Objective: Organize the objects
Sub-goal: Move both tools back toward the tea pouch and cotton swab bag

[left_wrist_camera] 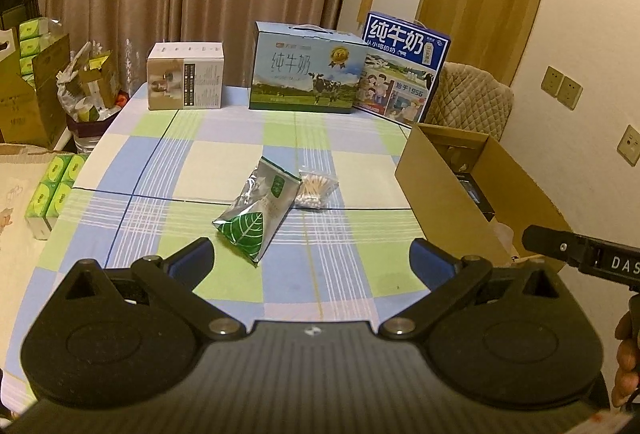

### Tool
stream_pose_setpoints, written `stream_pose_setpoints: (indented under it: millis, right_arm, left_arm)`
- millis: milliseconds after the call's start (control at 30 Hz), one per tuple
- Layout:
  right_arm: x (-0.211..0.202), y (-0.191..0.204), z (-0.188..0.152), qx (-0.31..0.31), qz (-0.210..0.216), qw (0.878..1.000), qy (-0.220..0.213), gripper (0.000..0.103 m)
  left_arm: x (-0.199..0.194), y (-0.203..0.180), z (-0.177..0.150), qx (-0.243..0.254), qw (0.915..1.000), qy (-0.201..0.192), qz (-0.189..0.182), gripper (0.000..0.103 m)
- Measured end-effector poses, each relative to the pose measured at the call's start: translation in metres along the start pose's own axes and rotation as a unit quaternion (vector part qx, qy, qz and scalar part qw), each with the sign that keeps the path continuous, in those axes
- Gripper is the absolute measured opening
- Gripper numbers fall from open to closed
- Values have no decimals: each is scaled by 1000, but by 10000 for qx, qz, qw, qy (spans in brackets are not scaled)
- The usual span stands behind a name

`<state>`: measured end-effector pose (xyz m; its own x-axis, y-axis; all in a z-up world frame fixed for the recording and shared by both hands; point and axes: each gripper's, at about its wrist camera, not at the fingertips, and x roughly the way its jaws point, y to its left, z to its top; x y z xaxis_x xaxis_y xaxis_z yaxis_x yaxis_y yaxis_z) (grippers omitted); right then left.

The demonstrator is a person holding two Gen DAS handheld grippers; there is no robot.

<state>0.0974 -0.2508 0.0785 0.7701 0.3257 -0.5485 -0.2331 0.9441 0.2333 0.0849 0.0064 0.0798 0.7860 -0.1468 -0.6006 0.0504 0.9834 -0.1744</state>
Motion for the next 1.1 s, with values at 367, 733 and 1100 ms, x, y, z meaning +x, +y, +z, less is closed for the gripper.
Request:
stream_pose_setpoints:
  millis: [367,733,1100]
  right_arm:
    - [18,8,-3,-105,13,9998,152,73]
    - [78,23,4,-342,96,9987,360,73]
    - [191,20,8,-379,207,9961,769,73]
  left_arm:
    - [15,22,0,-71,9999,152,39,102]
    - [75,63,15,24,9985,517,196,102]
    - [180,91,35,439,9936,1039,31,102]
